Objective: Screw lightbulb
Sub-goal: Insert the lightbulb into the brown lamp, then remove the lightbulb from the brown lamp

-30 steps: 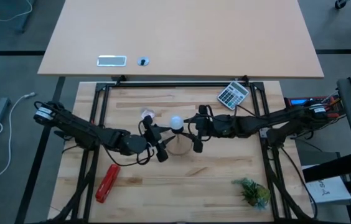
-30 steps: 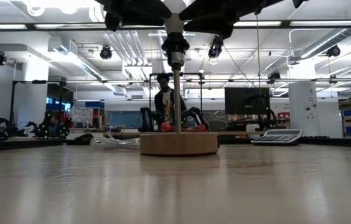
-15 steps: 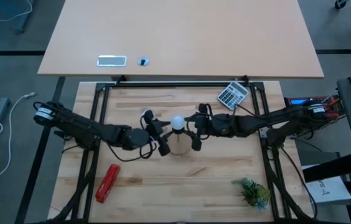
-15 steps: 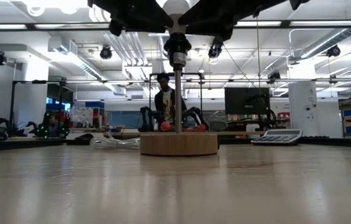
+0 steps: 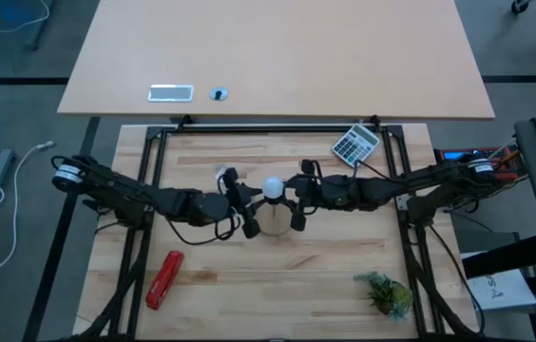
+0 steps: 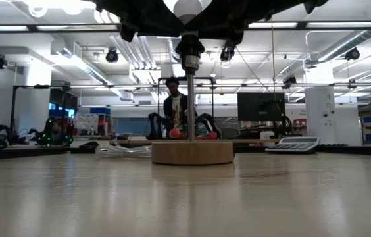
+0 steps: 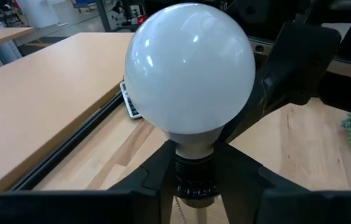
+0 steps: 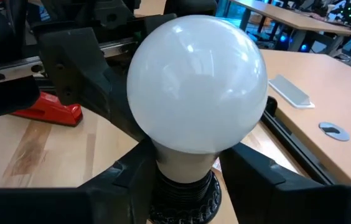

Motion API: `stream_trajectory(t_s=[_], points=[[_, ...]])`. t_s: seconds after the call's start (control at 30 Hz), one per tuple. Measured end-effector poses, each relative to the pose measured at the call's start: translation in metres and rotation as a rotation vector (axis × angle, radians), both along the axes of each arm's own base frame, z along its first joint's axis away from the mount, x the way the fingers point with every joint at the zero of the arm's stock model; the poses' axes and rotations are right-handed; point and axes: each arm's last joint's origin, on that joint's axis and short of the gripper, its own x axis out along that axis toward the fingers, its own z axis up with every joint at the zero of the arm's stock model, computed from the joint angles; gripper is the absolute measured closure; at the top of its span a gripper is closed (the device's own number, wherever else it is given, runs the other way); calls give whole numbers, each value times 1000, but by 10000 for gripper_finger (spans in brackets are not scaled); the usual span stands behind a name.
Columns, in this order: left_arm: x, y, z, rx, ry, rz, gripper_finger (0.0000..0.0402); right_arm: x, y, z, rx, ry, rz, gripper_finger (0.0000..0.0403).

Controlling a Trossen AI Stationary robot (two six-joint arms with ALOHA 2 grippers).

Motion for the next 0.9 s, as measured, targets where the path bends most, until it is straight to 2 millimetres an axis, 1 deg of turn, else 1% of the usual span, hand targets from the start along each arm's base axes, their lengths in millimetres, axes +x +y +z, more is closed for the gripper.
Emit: stream_trajectory(t_s=[0.13, 0.23, 0.4, 0.57, 0.77, 0.9], points=[[0, 0, -1, -15, -1, 0, 323, -1, -1, 0, 3, 8, -2, 251], [0, -1, -1, -9, -4, 18, 322, -1, -1, 0, 4, 12, -2, 241], [0, -1, -1, -11, 0, 21, 298, -1, -2, -1, 7, 18, -4, 206], [-1, -3, -1, -11, 1, 20, 274, -3, -1, -3, 14, 59, -4, 187], [-2, -3, -5, -4, 46, 32, 256, -8, -2, -4, 22, 109, -12, 182], [-4, -6, -7, -4, 59, 23, 248, -18, -3, -2, 23, 166, -15, 189]])
